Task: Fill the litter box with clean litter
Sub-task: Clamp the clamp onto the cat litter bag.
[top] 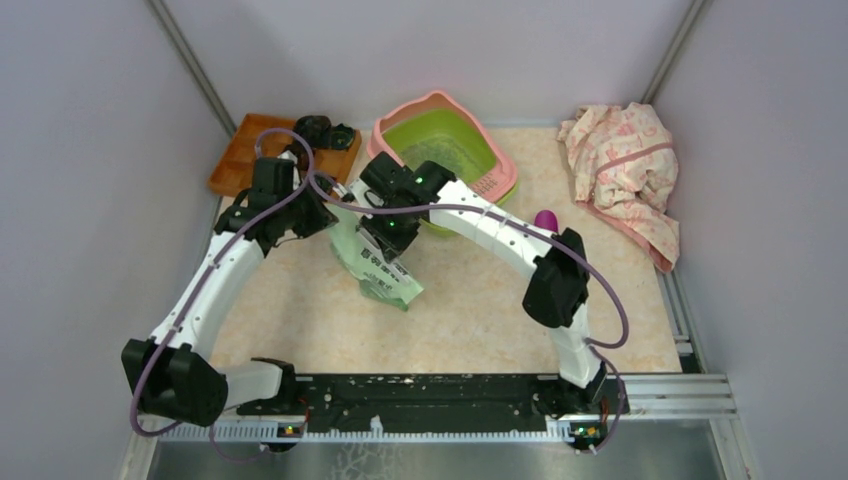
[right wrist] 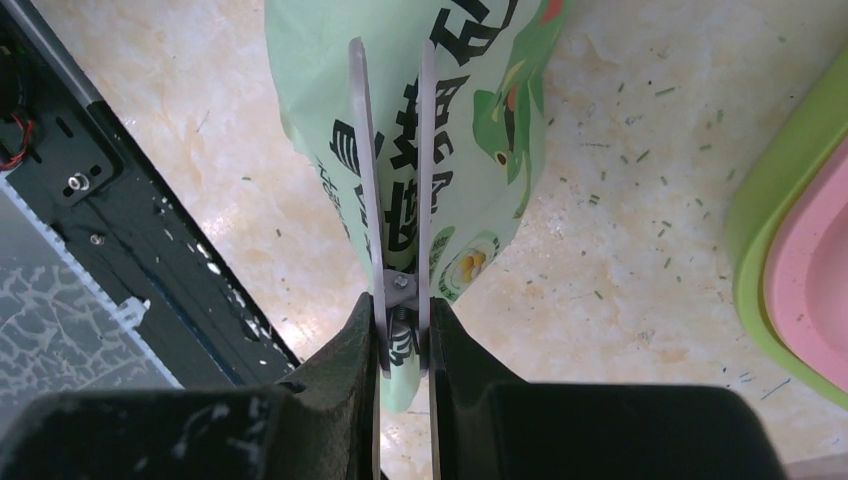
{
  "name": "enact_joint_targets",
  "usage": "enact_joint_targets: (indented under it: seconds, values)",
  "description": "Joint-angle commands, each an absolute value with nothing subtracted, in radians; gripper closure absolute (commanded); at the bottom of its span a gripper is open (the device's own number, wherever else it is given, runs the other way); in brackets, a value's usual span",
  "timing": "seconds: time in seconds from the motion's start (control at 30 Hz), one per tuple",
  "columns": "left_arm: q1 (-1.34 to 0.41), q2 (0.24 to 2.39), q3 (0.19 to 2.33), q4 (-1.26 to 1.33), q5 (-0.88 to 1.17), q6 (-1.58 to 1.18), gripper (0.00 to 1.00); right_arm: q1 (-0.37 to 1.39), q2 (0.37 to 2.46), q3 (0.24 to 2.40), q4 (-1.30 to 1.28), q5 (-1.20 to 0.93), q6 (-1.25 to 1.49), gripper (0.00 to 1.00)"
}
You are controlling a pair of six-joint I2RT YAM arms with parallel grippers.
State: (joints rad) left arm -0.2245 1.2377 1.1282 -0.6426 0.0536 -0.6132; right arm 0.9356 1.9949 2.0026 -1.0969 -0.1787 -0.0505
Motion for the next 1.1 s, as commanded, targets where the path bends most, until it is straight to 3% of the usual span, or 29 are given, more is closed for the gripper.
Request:
enact_joint_targets:
  seconds: [0.0, 0.5, 1.07]
  values:
    - [-0.212, 1.214, 1.106, -0.608, 0.061, -0.610, 0.81, 0.951, 2.065, 2.119, -1.205, -0.206, -0.035, 1.00]
    - [-0.196, 1.234, 1.032, -0.523, 0.130, -0.614, 0.82, 0.931, 2.091, 2.131, -1.273, -0.126, 0.147, 1.00]
    - [-0.196, 1.247, 0.976, -0.453, 0.191, -0.609, 0.84, 0.894, 2.130, 2.178, -1.355, -0.206, 0.186, 1.00]
